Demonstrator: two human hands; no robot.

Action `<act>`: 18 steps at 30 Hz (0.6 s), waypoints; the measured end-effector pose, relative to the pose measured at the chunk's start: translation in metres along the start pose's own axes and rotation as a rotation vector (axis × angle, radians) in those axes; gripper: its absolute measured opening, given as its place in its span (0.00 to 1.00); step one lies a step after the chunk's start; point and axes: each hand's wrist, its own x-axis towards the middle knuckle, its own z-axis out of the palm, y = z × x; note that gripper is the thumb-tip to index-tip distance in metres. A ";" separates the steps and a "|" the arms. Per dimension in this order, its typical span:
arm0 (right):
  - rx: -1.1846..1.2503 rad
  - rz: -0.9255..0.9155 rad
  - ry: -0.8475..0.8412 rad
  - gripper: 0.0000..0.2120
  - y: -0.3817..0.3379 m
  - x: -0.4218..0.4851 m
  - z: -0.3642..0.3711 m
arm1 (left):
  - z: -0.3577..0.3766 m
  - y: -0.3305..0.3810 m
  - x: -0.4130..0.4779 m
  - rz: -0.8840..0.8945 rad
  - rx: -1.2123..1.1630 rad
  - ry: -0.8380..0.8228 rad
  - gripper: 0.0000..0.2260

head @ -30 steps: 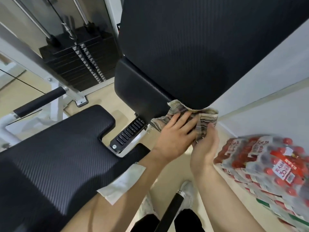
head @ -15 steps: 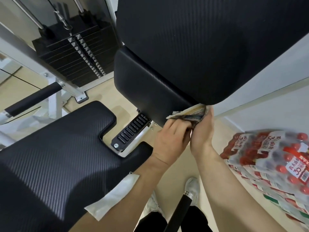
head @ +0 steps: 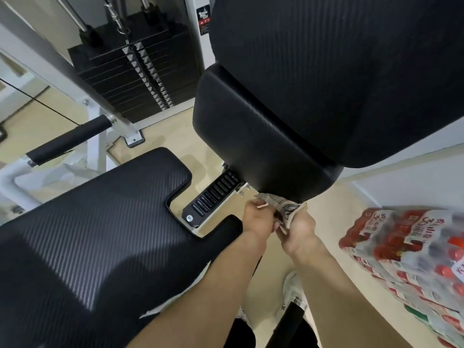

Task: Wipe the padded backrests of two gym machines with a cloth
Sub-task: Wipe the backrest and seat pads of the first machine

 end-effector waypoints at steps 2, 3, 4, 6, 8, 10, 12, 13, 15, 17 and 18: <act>0.024 0.011 0.071 0.12 0.000 -0.004 -0.007 | 0.008 0.008 -0.007 -0.189 -0.288 -0.064 0.06; 0.046 -0.003 0.092 0.13 0.003 -0.005 -0.009 | 0.010 0.013 -0.010 -0.240 -0.419 -0.083 0.08; 0.050 -0.026 0.082 0.13 0.007 -0.010 -0.009 | 0.010 0.016 -0.012 -0.239 -0.500 -0.084 0.08; 0.014 -0.056 0.022 0.15 0.020 -0.014 -0.006 | 0.008 0.020 -0.009 -0.138 -0.507 -0.068 0.08; 0.041 -0.014 -0.021 0.17 0.028 -0.019 0.003 | 0.002 0.024 0.001 -0.031 -0.446 -0.001 0.13; 0.050 0.021 -0.050 0.15 0.035 -0.017 0.010 | -0.004 0.030 0.017 0.053 -0.327 0.102 0.14; 0.068 0.071 -0.133 0.12 0.037 -0.019 0.022 | -0.014 0.040 0.027 0.142 -0.209 0.200 0.12; 0.068 0.100 -0.180 0.11 0.036 -0.022 0.032 | -0.021 0.049 0.032 0.192 -0.179 0.243 0.11; 0.044 0.149 -0.294 0.09 0.033 -0.024 0.060 | -0.037 0.074 0.037 0.263 -0.166 0.315 0.07; 0.032 0.154 -0.374 0.08 0.028 -0.021 0.096 | -0.054 0.106 0.050 0.293 -0.201 0.335 0.06; 0.008 0.145 -0.405 0.10 0.025 -0.019 0.113 | -0.063 0.123 0.058 0.303 -0.211 0.333 0.06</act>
